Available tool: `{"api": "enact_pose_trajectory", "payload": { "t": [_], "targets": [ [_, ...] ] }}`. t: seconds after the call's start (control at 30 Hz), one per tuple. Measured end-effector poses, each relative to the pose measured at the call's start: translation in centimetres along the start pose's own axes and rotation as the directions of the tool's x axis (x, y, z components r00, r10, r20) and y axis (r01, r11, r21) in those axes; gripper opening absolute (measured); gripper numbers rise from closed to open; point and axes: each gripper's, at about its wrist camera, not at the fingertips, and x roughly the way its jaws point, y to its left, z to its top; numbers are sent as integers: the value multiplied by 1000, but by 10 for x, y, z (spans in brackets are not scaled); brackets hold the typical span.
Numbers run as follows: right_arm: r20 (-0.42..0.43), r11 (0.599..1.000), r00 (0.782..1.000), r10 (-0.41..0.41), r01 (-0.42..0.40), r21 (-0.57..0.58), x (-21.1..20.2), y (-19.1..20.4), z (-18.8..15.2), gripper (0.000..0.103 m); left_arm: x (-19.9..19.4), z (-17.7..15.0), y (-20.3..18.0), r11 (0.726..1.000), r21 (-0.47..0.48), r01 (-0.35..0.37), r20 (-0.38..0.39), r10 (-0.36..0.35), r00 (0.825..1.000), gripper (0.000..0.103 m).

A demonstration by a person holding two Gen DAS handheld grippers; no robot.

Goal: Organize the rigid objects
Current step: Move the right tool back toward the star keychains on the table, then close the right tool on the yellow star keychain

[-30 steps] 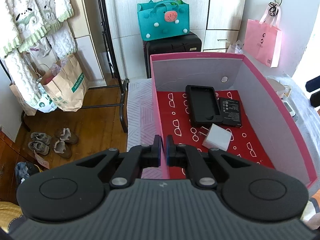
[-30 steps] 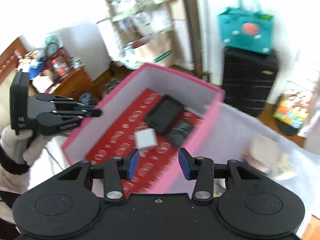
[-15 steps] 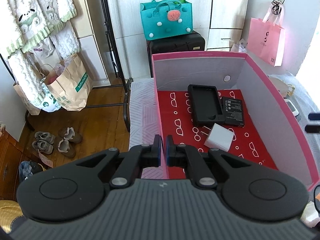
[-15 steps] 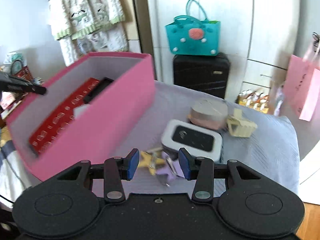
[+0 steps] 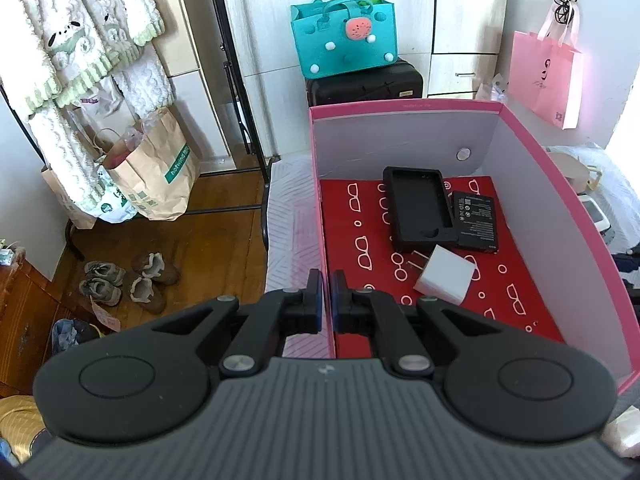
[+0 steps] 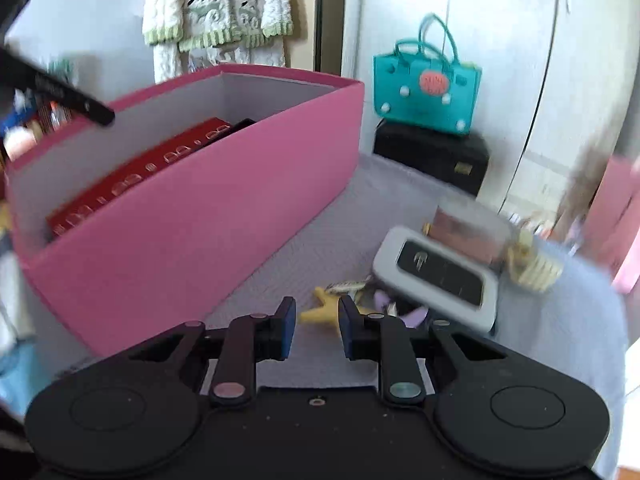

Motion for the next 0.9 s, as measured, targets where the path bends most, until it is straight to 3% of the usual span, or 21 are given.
{"api": "enact_pose_trajectory", "payload": {
  "t": [0.1, 0.17, 0.3, 0.4, 0.53, 0.57, 0.6, 0.9],
  "targets": [
    [-36, 997, 999, -41, 39, -69, 12, 7, 1, 37, 0, -1, 0, 1000, 2, 3, 1, -3, 1000, 4],
    [-27, 992, 997, -77, 74, -103, 16, 11, 1, 38, -1, -1, 0, 1000, -6, 9, -4, -9, 1000, 4],
    [-45, 994, 995, -89, 85, -67, 18, 8, 5, 40, -2, -1, -1, 1000, 2, 4, -3, -4, 1000, 4],
    [-61, 992, 990, -129, 128, -23, 23, 3, 6, 56, -2, 0, -1, 1000, 0, 6, -3, -6, 1000, 4],
    [-62, 994, 992, -107, 107, 0, 22, -1, 4, 51, -1, 0, 1, 1000, -8, 11, -5, -11, 1000, 4],
    [-65, 996, 994, -91, 92, 16, 22, -3, 4, 48, 0, 1, 1, 1000, -8, 11, -5, -11, 1000, 4],
    [-70, 997, 995, -77, 79, 25, 22, -4, 3, 36, 0, 1, 1, 1000, -9, 10, -5, -10, 1000, 4],
    [-62, 999, 997, -39, 40, 21, 10, 2, 3, 32, -1, 1, 1, 1000, -10, 11, -5, -11, 1000, 4]
  ]
}}
